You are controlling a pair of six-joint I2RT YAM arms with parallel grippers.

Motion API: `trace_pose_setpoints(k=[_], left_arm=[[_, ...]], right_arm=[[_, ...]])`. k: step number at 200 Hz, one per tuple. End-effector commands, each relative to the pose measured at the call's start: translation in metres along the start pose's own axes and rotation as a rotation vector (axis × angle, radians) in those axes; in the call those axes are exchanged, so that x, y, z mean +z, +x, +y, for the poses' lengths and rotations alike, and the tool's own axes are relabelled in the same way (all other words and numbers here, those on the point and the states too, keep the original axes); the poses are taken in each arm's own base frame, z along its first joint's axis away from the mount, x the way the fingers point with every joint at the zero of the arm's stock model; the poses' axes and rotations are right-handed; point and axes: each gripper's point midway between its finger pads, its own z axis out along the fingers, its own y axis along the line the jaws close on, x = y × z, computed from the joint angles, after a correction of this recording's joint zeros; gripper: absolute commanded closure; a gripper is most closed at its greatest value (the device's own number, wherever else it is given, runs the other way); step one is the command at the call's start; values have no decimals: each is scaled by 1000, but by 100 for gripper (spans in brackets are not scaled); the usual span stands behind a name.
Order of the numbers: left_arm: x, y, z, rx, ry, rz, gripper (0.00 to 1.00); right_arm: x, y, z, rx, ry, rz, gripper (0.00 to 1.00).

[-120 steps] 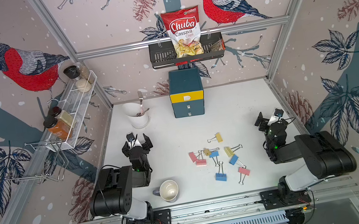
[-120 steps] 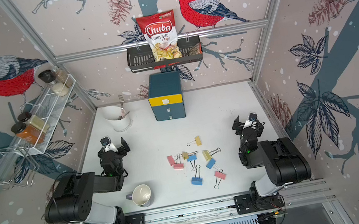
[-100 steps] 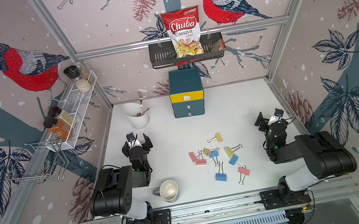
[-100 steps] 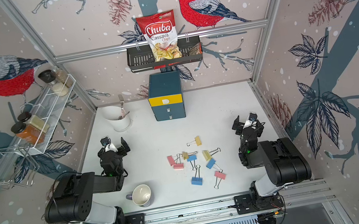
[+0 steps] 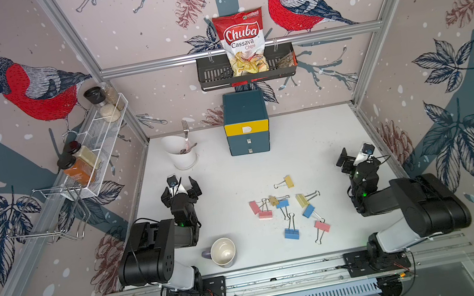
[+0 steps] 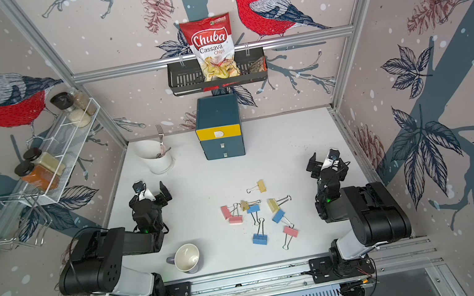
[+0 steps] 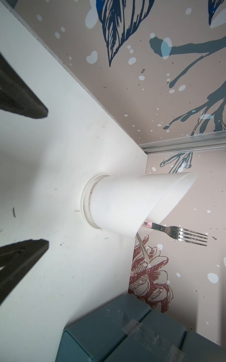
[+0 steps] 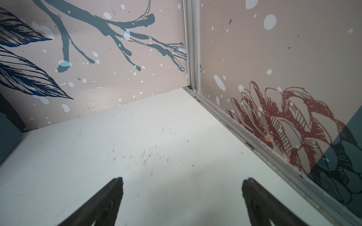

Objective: Put the binder clips in the drawer according to color
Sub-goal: Open the drawer in the storage box.

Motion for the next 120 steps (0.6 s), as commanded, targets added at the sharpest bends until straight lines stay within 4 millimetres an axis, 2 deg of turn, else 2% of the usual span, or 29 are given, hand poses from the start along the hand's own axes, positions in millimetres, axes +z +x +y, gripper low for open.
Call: trace_pose_setpoints(k=[1, 51, 66, 82, 85, 86, 87, 88, 90, 99, 104, 114, 120], left_arm=[[1, -10, 0, -15, 4, -37, 1], [1, -10, 0, -15, 3, -36, 1], [0, -10, 0, -13, 4, -38, 1], [-4, -33, -19, 49, 52, -73, 1], [-5, -31, -23, 78, 40, -35, 1], [-5, -39, -25, 73, 39, -55, 1], [-5, -34, -25, 89, 35, -23, 1], [-5, -43, -26, 85, 31, -45, 1], [-6, -44, -28, 96, 25, -25, 1], [-11, -75, -43, 93, 68, -43, 1], [-17, -96, -52, 80, 95, -69, 1], [-29, -136, -61, 5, 110, -119, 1], [-33, -157, -59, -111, 106, -120, 1]], right_arm=[[0, -4, 0, 9, 0, -16, 0], [-1, -5, 0, 10, 1, -19, 0], [-3, -15, 6, -6, -20, -52, 0], [-6, -28, 21, -82, -1, -42, 0], [-7, -31, 25, -100, 1, -36, 0], [-8, -32, 27, -103, -3, -36, 0], [-9, -34, 29, -107, -5, -39, 0], [-10, -36, 30, -114, -3, -42, 0], [-12, -41, 34, -123, -7, -51, 0], [-23, -64, 47, -148, -11, -101, 0], [-32, -85, 52, -133, -16, -143, 0], [-43, -119, 62, -50, -60, -172, 0], [-45, -133, 65, 47, -94, -141, 0]])
